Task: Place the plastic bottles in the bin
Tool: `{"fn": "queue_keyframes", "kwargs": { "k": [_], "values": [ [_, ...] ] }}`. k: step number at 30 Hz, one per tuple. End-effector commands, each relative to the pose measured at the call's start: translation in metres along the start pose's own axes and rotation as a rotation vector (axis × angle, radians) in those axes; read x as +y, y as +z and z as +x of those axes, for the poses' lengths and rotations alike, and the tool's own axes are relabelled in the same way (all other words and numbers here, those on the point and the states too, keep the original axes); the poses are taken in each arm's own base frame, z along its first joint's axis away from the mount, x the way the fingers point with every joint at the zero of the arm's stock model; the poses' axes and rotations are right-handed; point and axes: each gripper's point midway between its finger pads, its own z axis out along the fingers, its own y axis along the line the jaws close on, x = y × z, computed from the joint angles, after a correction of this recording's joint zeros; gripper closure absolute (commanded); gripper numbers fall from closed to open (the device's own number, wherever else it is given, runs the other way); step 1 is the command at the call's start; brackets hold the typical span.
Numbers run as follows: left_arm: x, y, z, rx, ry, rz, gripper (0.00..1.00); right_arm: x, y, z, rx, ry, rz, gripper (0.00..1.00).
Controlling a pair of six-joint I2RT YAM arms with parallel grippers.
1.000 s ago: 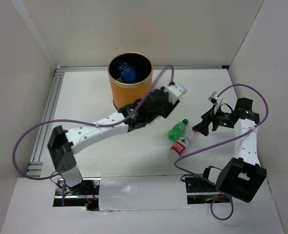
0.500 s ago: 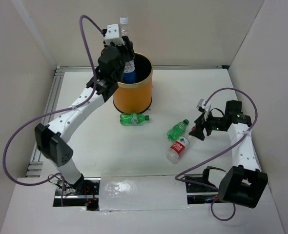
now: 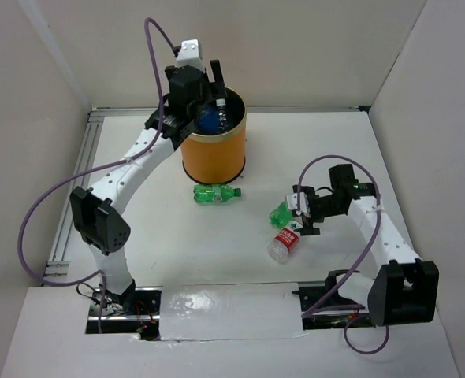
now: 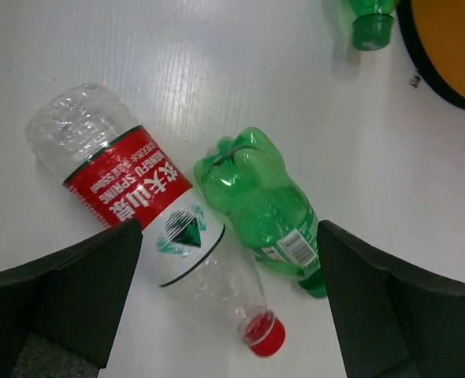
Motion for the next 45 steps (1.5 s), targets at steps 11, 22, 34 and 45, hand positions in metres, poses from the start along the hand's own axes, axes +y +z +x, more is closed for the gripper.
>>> {"fn": "queue_keyframes", "kwargs": {
  "k": [11,22,34,45],
  "values": [
    [0.037,-0.230,0.088,0.246,-0.266,0.180,0.02,-0.048,0.065,0.056,0.210,-0.243,-0.114,0.06],
    [0.080,-0.309,0.213,0.528,-0.572,0.052,0.03,-0.037,0.091,0.064,0.257,-0.217,-0.216,0.51],
    [0.069,-0.293,0.253,0.617,-0.943,-0.161,0.00,-0.191,0.001,-0.224,-0.327,-0.202,0.271,0.80],
    [0.077,-0.243,0.268,0.614,-1.074,-0.258,0.00,-0.291,0.091,-0.299,-0.465,-0.054,0.321,0.52]
  ]
}}
